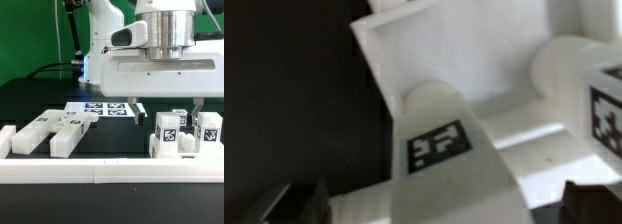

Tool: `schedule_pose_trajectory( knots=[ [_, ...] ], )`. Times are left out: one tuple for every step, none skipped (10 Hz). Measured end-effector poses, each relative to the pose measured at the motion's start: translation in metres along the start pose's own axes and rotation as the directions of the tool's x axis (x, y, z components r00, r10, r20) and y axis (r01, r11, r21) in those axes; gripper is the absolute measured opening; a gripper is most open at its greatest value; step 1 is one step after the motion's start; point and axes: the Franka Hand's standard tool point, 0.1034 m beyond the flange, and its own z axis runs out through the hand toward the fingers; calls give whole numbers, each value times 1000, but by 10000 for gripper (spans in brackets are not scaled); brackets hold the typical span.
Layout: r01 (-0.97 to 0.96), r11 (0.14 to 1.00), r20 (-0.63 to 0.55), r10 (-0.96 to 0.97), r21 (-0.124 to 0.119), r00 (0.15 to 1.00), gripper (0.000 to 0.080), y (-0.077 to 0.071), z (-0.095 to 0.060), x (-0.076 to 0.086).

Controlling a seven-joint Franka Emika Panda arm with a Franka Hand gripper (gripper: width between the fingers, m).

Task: Assemble chair

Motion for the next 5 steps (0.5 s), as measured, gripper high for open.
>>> schedule_pose_trajectory(
  knots=[
    [56, 998, 0, -56, -3, 998, 649, 0, 0, 0],
    [68, 998, 0, -68, -2, 998, 649, 0, 0, 0],
    [64, 998, 0, -64, -2, 998, 552, 0, 0, 0],
    [58, 998, 0, -58, -2, 998, 552, 0, 0, 0],
    [39, 999, 0, -39, -2, 999, 369, 0, 0, 0]
  ],
)
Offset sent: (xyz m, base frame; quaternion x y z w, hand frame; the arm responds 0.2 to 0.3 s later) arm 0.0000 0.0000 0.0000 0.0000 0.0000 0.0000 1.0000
